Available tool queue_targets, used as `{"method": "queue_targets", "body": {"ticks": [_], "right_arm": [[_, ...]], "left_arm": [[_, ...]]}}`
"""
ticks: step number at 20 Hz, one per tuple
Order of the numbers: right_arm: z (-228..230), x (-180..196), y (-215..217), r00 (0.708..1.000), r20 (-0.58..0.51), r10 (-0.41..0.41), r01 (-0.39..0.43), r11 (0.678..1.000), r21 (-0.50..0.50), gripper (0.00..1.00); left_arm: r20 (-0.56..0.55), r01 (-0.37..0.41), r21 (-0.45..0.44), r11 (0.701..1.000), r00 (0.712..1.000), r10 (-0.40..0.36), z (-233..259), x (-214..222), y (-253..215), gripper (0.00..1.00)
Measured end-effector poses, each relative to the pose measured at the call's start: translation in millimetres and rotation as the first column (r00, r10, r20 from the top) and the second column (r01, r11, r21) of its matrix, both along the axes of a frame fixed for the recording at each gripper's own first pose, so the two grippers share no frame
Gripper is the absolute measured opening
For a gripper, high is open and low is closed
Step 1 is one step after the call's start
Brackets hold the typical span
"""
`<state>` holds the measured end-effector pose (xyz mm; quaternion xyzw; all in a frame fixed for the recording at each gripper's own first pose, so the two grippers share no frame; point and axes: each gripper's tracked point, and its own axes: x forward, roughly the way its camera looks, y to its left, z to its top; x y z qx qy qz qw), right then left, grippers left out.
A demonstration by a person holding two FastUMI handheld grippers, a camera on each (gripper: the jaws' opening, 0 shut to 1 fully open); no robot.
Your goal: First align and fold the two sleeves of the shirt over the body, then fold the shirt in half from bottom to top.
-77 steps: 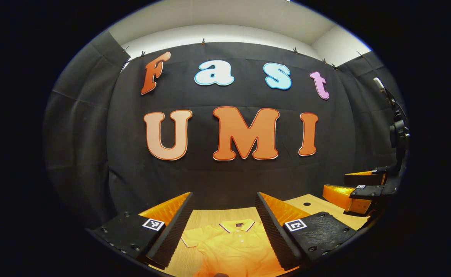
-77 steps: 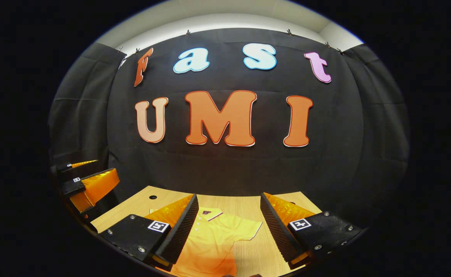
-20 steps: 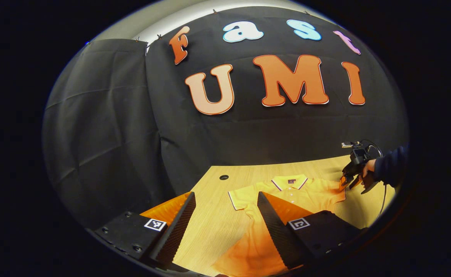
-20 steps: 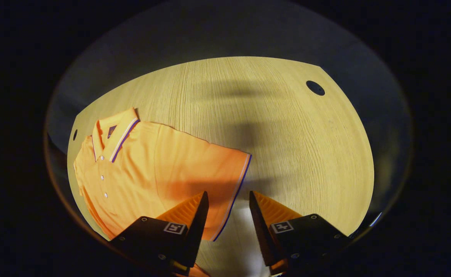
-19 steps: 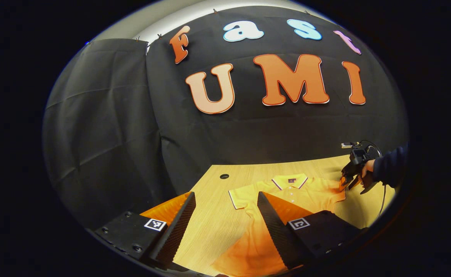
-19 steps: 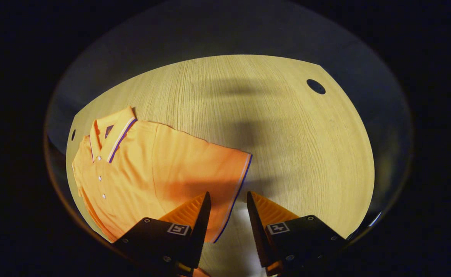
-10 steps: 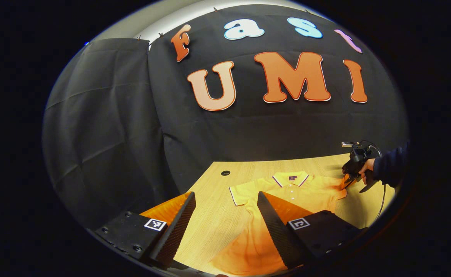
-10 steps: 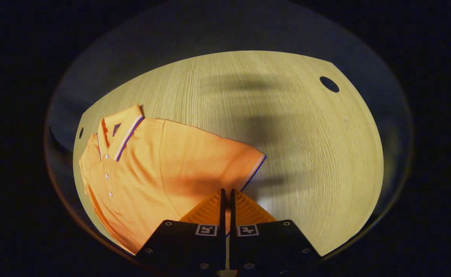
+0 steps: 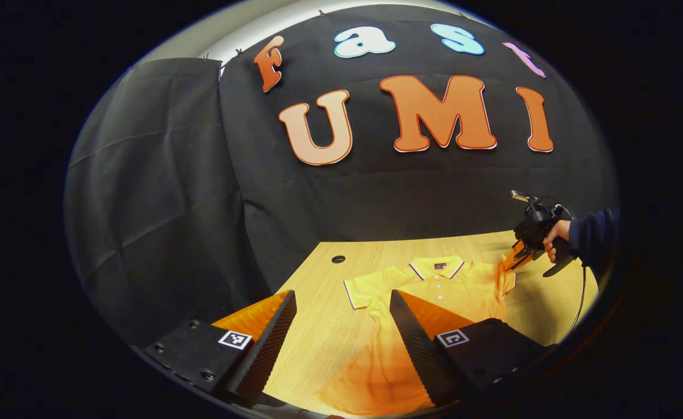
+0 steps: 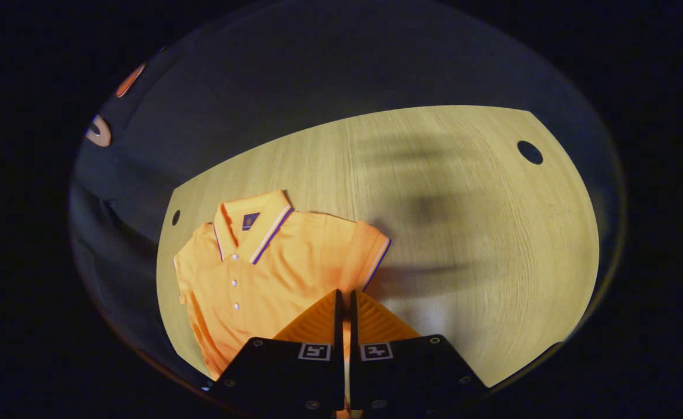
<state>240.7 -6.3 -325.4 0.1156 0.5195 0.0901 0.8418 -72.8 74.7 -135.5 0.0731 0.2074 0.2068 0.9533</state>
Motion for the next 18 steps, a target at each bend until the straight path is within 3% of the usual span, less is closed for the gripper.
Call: {"method": "queue_targets", "body": {"ticks": [3,8,9,10,11,12,13,18], "right_arm": [[5,-2,31,0.999,-0.01,0.046,-0.046,0.997,0.057,0.04],[5,-1,64,0.998,-0.042,0.047,-0.04,0.988,0.148,0.02],[4,-1,70,0.998,-0.042,0.052,-0.045,0.986,0.161,0.33],[6,-1,73,0.998,-0.035,0.06,-0.053,0.984,0.171,0.22],[7,0,73,0.998,-0.026,0.06,-0.055,0.984,0.167,0.41],[8,0,72,0.998,-0.019,0.057,-0.053,0.986,0.159,0.47],[10,-1,70,0.999,-0.013,0.05,-0.047,0.988,0.149,0.62],[28,-7,54,0.999,0.036,-0.031,0.026,0.99,0.141,0.82]], "left_arm": [[-0.009,-0.023,0.0,1.0,1.0,0.023,-3,-4,4,0.99],[-0.023,-0.072,-0.03,0.997,0.997,0.072,-8,-11,16,0.99],[-0.02,-0.08,-0.041,0.996,0.997,0.079,-8,-11,19,0.99],[-0.015,-0.082,-0.049,0.995,0.997,0.082,-7,-9,22,0.99],[-0.014,-0.083,-0.056,0.995,0.997,0.082,-8,-5,26,0.99],[-0.014,-0.081,-0.063,0.995,0.997,0.08,-9,0,31,0.99],[-0.013,-0.076,-0.072,0.994,0.997,0.075,-13,5,36,0.99],[-0.014,0.017,-0.126,0.992,1.0,-0.019,-29,52,59,0.99]]}}
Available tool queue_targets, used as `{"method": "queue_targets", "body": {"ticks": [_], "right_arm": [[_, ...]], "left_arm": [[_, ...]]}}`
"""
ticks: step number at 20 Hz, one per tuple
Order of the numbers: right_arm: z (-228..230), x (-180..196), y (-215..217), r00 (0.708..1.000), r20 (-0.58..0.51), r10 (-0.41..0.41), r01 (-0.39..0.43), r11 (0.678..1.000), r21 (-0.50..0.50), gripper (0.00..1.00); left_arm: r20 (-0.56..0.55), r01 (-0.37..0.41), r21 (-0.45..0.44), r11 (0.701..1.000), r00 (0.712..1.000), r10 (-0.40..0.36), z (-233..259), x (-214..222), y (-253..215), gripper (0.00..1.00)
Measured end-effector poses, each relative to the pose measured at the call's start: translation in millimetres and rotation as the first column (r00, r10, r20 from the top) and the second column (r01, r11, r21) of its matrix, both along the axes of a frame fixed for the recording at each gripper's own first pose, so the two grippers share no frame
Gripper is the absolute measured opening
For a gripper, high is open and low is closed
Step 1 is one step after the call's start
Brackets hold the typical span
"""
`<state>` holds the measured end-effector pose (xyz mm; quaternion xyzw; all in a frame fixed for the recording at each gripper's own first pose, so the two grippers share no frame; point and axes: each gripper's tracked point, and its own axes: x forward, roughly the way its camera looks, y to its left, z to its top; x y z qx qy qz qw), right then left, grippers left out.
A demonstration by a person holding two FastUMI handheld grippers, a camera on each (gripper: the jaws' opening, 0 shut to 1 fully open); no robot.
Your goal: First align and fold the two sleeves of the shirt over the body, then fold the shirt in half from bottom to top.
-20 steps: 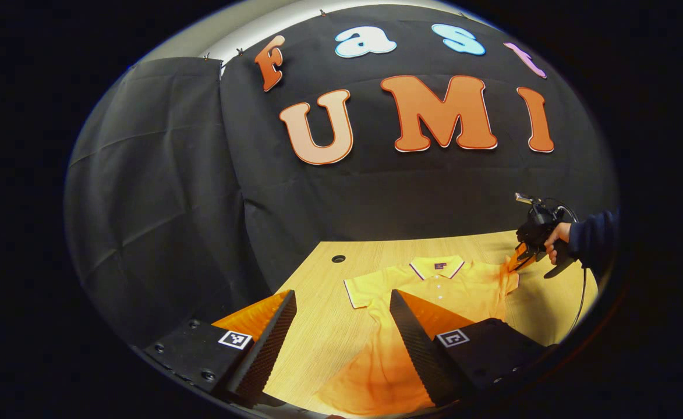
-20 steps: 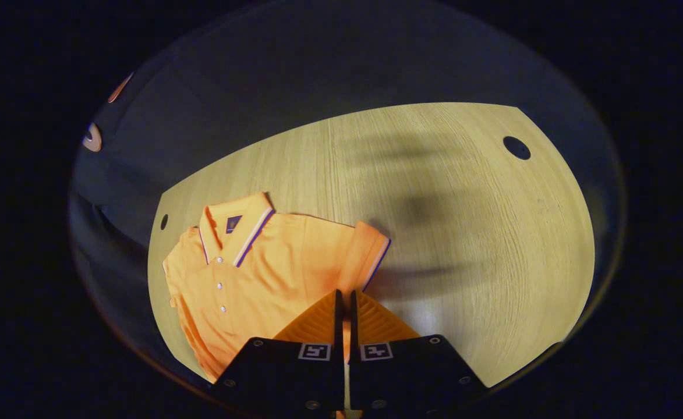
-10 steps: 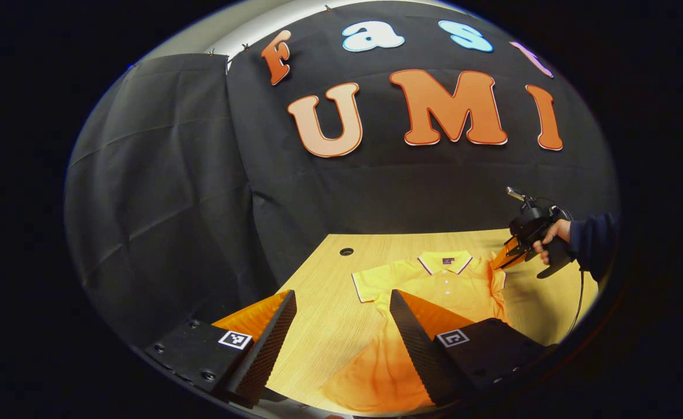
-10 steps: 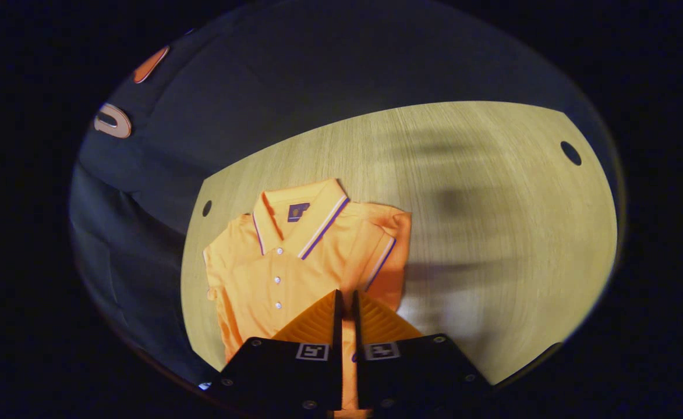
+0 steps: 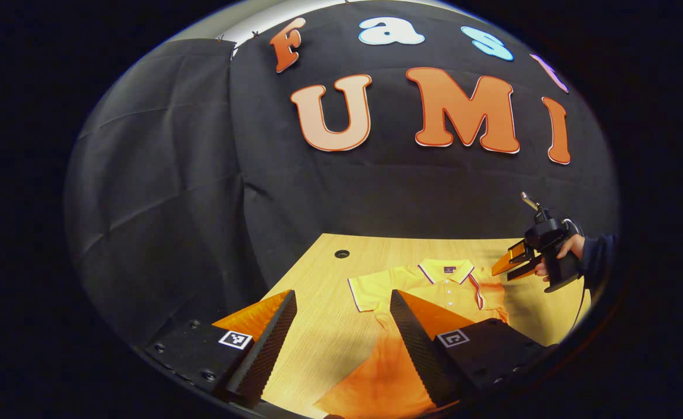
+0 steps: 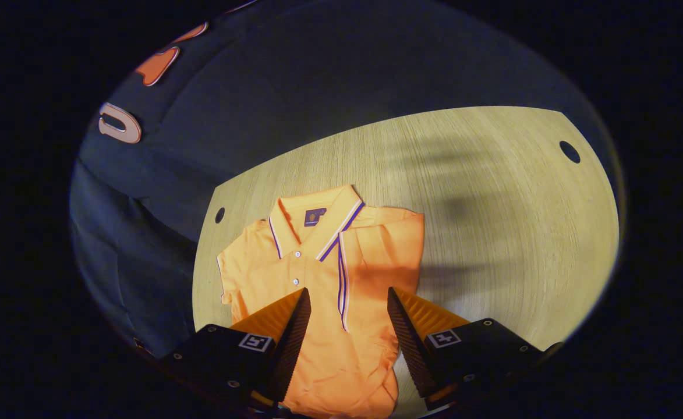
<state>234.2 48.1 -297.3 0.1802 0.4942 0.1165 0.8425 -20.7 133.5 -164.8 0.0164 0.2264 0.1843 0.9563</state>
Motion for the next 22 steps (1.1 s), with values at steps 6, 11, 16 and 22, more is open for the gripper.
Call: {"method": "queue_targets", "body": {"ticks": [6,11,16,22], "right_arm": [[30,-28,-26,0.988,0.094,-0.121,0.126,0.991,-0.051,0.86],[51,-57,-29,0.977,0.156,-0.149,0.163,0.984,-0.079,0.9],[65,-78,-26,0.956,0.241,-0.17,0.201,0.974,-0.108,0.96],[86,-114,-36,0.896,0.346,-0.278,0.334,0.935,-0.115,0.98]], "left_arm": [[-0.048,0.105,-0.079,0.991,0.993,-0.109,-38,52,27,0.99],[-0.087,0.145,-0.151,0.978,0.983,-0.16,-61,91,40,0.99],[-0.129,0.18,-0.284,0.942,0.966,-0.224,-89,140,42,0.99],[-0.307,0.144,-0.401,0.905,0.909,-0.281,-157,177,52,0.98]]}}
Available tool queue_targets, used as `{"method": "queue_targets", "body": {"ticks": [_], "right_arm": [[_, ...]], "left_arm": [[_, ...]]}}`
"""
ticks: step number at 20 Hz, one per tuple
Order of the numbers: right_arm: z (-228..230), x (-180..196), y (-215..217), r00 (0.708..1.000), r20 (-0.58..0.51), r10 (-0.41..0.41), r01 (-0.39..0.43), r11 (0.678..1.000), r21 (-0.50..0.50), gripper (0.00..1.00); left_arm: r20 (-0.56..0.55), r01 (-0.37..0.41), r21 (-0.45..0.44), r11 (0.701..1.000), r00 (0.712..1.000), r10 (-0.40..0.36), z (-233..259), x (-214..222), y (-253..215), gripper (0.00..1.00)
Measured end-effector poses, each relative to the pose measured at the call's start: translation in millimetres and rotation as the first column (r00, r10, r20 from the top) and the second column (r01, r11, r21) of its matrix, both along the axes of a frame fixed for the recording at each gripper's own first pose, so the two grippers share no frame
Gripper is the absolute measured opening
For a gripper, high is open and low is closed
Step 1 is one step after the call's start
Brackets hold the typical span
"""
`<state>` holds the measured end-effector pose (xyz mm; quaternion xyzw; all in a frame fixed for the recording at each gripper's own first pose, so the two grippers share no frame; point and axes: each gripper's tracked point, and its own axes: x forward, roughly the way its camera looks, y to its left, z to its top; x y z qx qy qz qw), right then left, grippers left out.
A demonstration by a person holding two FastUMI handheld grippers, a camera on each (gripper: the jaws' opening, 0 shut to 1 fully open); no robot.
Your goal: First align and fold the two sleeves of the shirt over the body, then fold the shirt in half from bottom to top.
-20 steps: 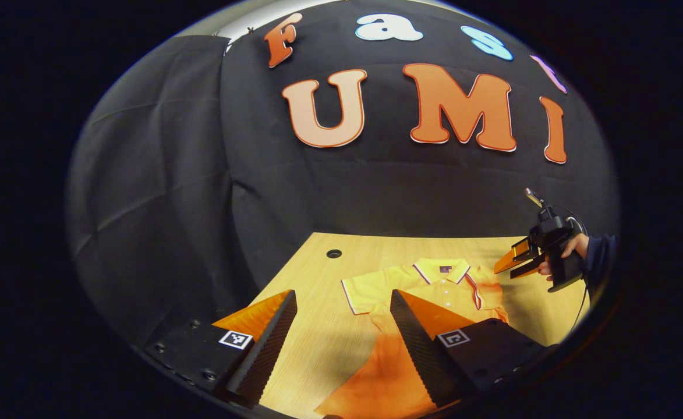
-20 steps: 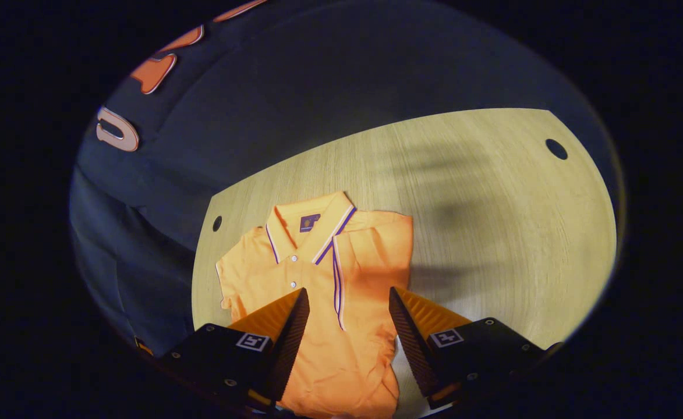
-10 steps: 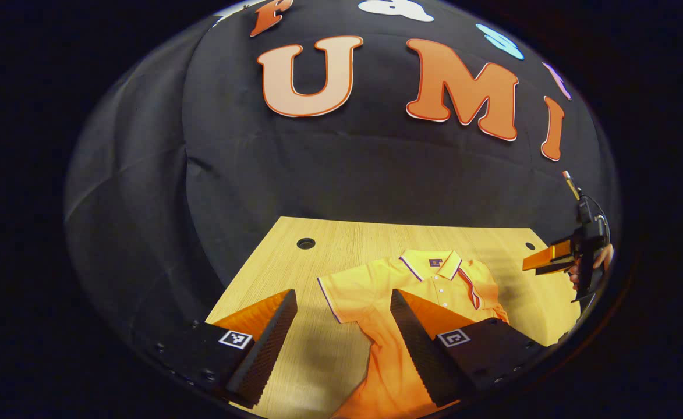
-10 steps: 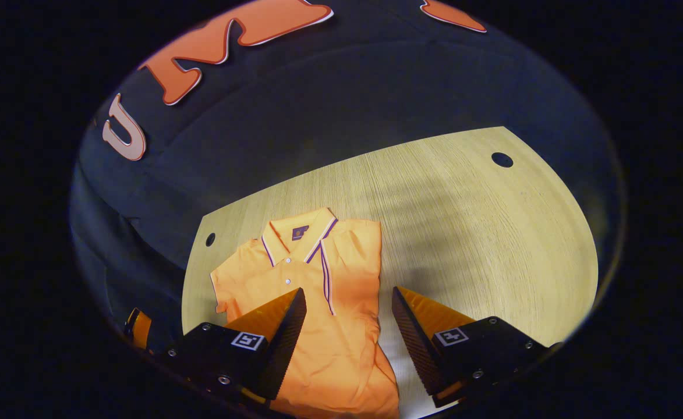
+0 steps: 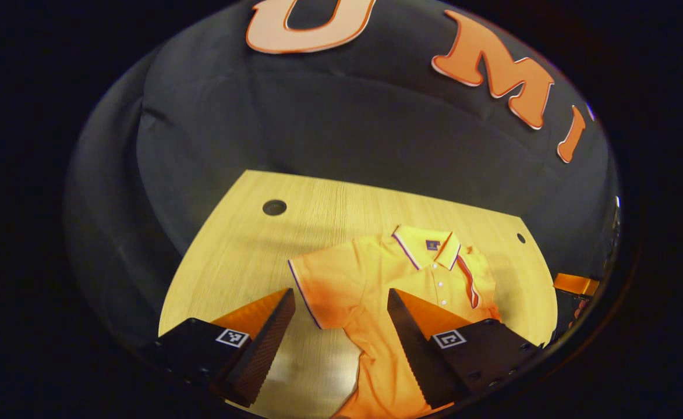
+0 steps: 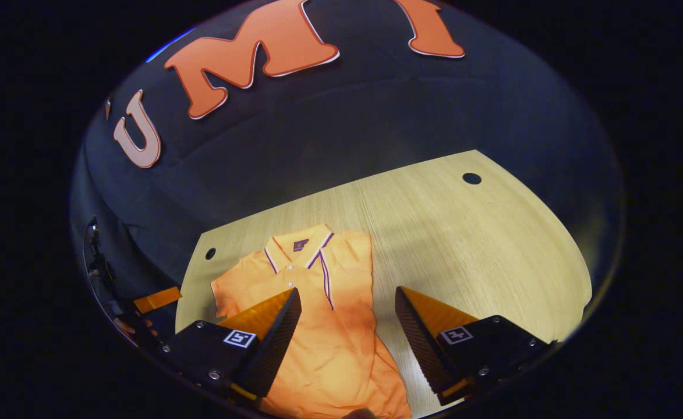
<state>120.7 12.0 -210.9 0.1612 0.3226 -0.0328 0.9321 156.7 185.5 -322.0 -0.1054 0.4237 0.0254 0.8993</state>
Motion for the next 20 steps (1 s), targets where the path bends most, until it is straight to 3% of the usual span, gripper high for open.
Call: {"method": "queue_targets", "body": {"ticks": [5,9,14,19,20], "right_arm": [[22,-26,-14,0.992,0.091,-0.091,0.096,0.994,-0.047,0.99],[45,-42,-24,0.977,0.172,-0.128,0.143,0.987,-0.075,0.99],[55,-61,-34,0.967,0.213,-0.136,0.164,0.979,-0.121,0.98],[61,-73,-39,0.963,0.236,-0.128,0.167,0.974,-0.153,0.99],[62,-74,-40,0.963,0.238,-0.128,0.168,0.973,-0.158,0.99]], "left_arm": [[-0.133,-0.018,-0.013,1.0,0.991,0.016,-46,23,10,0.98],[-0.263,-0.047,-0.042,0.998,0.964,0.034,-79,24,7,0.94],[-0.368,-0.078,0.003,0.997,0.927,0.074,-110,30,16,0.94],[-0.409,-0.069,0.078,0.995,0.907,0.095,-124,34,22,0.94],[-0.412,-0.067,0.094,0.993,0.906,0.1,-127,36,23,0.98]]}}
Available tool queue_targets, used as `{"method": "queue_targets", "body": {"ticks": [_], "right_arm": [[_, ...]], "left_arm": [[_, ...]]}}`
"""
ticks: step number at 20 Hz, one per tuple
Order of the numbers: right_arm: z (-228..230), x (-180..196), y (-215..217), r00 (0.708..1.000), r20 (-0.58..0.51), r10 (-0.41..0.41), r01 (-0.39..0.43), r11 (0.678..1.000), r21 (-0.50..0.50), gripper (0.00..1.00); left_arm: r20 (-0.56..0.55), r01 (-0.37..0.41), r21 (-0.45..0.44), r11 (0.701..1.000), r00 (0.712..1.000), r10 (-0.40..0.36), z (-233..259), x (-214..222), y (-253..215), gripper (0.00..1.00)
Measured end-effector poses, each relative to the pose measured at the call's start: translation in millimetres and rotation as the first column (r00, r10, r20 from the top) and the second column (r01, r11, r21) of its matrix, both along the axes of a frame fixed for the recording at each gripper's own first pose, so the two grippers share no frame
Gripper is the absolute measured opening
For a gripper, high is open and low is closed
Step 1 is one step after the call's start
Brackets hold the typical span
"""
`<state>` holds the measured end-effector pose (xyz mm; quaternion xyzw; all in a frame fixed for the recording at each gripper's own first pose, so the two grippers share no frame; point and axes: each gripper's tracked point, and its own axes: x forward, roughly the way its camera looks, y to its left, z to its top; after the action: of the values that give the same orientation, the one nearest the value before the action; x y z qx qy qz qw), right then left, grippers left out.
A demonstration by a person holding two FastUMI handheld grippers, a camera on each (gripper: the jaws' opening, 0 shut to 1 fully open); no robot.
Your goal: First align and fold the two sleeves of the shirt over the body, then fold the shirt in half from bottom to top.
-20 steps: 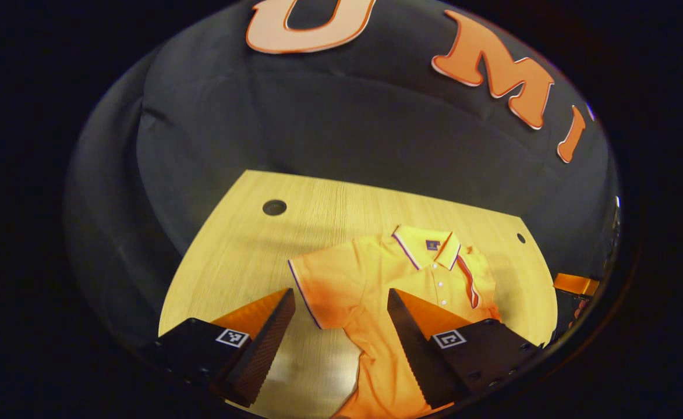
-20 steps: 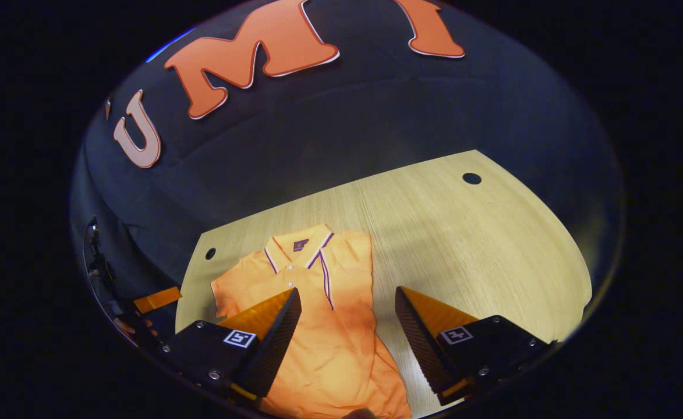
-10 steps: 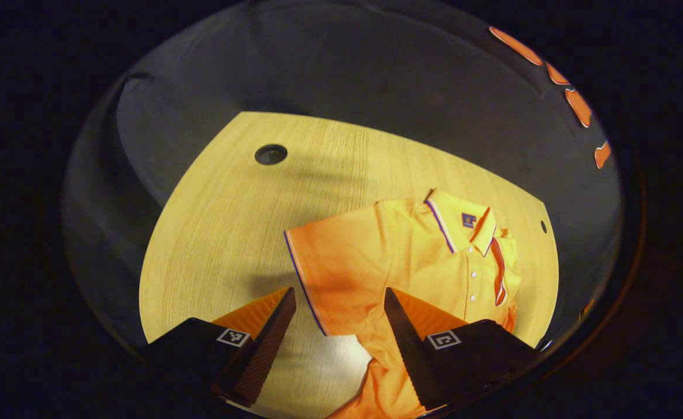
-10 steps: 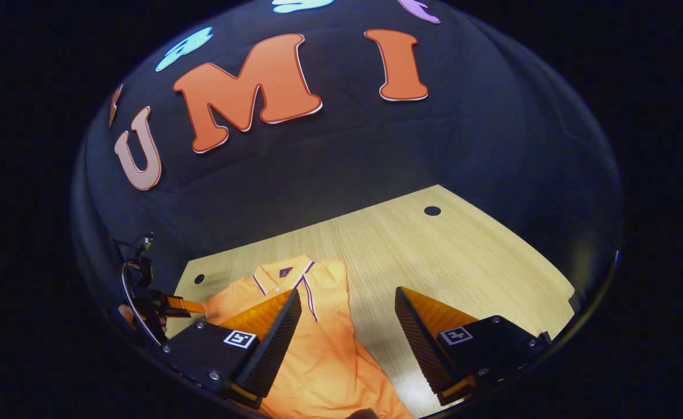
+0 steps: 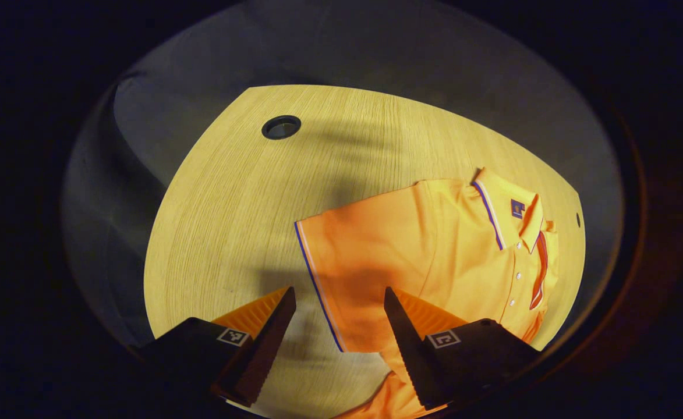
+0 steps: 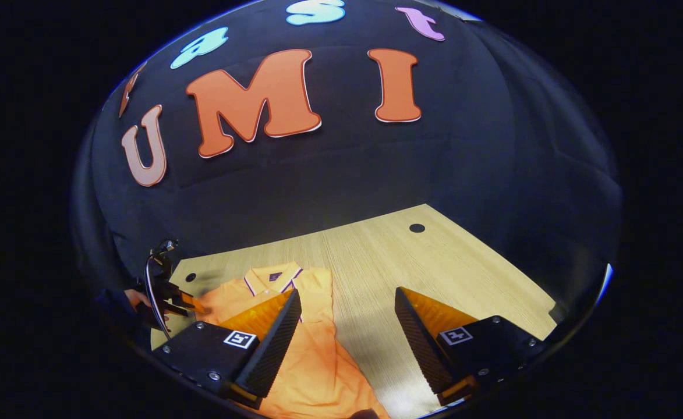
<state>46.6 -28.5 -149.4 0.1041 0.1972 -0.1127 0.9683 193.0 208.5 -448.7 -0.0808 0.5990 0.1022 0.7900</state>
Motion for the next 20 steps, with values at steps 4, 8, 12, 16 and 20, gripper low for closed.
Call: {"method": "queue_targets", "body": {"ticks": [4,8,12,16,20], "right_arm": [[2,-12,-6,1.0,0.005,-0.006,0.006,1.0,-0.019,0.99],[-1,-23,-17,0.999,0.009,-0.03,0.031,1.0,-0.005,0.99],[-7,-36,-28,0.998,-0.004,-0.06,0.06,0.998,0.003,0.99],[-9,-50,-37,0.996,-0.011,-0.085,0.085,0.996,0.01,0.99],[-14,-57,-40,0.995,-0.015,-0.095,0.096,0.995,0.028,0.99]], "left_arm": [[-0.014,-0.008,0.014,1.0,1.0,0.009,-11,-2,-2,0.67],[0.016,0.009,-0.004,1.0,1.0,-0.009,-11,9,-6,0.58],[0.113,0.042,-0.012,0.999,0.993,-0.041,-5,14,-15,0.15],[0.157,0.098,-0.045,0.994,0.983,-0.09,10,20,-29,0.05],[0.254,0.237,-0.036,0.971,0.942,-0.221,41,42,-59,0.05]]}}
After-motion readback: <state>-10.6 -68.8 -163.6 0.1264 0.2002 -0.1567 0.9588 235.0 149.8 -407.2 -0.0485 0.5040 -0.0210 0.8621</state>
